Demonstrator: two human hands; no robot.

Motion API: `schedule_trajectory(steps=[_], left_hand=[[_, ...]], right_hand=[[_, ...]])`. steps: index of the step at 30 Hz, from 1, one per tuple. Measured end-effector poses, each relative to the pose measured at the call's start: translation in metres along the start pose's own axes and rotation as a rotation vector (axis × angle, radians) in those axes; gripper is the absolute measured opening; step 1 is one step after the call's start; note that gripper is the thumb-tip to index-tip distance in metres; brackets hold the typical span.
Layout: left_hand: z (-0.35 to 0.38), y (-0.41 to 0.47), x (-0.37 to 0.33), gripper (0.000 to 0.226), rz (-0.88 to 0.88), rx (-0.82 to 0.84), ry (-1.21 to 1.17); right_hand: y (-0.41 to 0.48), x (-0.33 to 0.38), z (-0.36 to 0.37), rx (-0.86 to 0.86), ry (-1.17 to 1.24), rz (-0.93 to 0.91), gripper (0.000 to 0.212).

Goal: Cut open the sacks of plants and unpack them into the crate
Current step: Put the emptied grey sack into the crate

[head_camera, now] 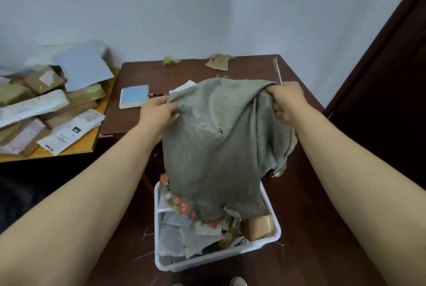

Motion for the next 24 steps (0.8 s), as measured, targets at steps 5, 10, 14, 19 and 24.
schedule_trajectory(steps=[5,10,14,19,24], left_hand=[[0.055,-0.022,0.019,0.104,0.062,0.431,0.160],[0.083,-0.033,0.005,0.030,0.295,0.186,0.321],[0.065,-0.018,0.004,0.008,0.038,0.011,0.177],[0.076,-0.023,0.002,0.034,-0.307,0.118,-0.054],[0.076,-0.025,-0.001,0.042,-0.289,0.092,-0.104]], right_hand=[[-0.038,0.015,0.042,0.335,0.054,0.108,0.023],[-0.055,0.026,0.050,0.465,0.237,0.038,0.010],[-0.041,0.001,0.017,0.314,0.272,-0.229,0.078],[-0.059,-0.048,0.036,0.442,0.239,-0.387,0.120],[-0.053,-0.058,0.044,0.220,0.313,-0.273,0.070]])
Point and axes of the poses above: each hand's wrist, its own y-axis towards the middle knuckle, its own z-axis out of the palm, x = y × z, the point moved 6 cm from there along y, towards the middle knuckle, and after that the axes turned 13 degrees about -x, right-handed, at the moved point
